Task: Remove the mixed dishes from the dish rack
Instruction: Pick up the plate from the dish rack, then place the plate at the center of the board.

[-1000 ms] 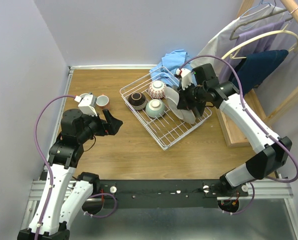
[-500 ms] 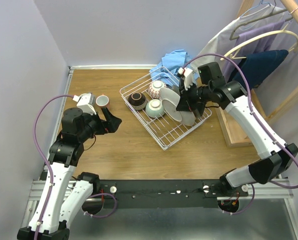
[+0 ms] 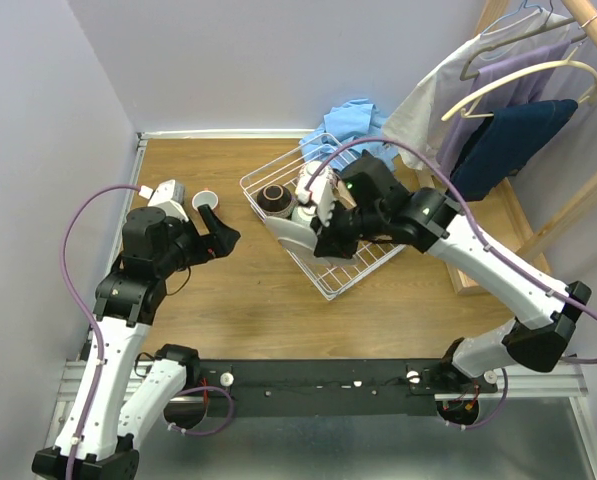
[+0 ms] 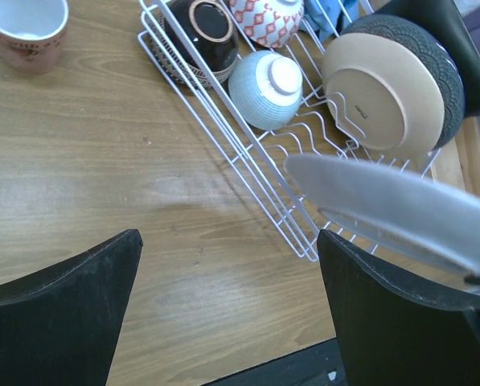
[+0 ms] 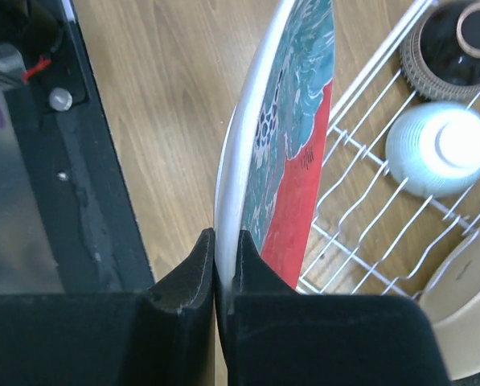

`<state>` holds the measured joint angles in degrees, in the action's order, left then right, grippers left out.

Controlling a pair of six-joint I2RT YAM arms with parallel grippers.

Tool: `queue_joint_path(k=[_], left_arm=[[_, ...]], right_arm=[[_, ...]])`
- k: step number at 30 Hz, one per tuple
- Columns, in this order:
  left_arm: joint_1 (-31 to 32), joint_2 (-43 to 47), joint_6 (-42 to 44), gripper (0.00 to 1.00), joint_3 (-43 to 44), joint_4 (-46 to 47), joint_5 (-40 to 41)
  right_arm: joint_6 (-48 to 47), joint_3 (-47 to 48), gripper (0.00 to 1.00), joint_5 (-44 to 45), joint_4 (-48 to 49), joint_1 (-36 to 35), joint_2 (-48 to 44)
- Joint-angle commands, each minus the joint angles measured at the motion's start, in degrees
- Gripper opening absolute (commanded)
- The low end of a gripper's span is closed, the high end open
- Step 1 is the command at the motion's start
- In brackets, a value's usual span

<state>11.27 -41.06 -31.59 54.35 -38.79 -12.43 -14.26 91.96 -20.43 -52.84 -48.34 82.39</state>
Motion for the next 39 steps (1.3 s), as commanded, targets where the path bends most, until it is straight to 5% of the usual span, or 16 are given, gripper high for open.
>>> queue_joint_path(k=[1, 9, 19, 26, 34, 39], left_arm=[[0.1, -1.3, -3.6, 0.99, 3.6, -6.5, 4.9], [0.1, -2.7, -7.3, 0.99, 6.3, -10.3, 3.5], [0.1, -3.1, -9.9, 0.99, 8.9, -12.1, 2.7], [0.1, -3.0, -12.5, 0.98, 5.4, -10.1, 0.7], [0.1, -2.4, -16.0, 0.91, 0.5, -4.4, -3.3], [0.1, -0.9, -18.8, 0.75, -3.4, 0.2, -4.5]], right_arm=[[-5.9, 0.7, 0.01, 19.5, 12.0, -10.3, -1.2], [-19.2, -11.7, 0.01, 47.4, 30.5, -28.2, -1.6], [-36.7, -23.9, 0.01, 65.1, 58.7, -34.4, 1.6], [-47.3, -29.4, 0.01, 69.8, 74.2, -35.9, 4.1], [-48.1, -28.9, 0.01, 70.2, 76.8, -36.0, 7.0], [-46.6, -27.9, 0.01, 70.1, 76.2, -36.0, 8.8]])
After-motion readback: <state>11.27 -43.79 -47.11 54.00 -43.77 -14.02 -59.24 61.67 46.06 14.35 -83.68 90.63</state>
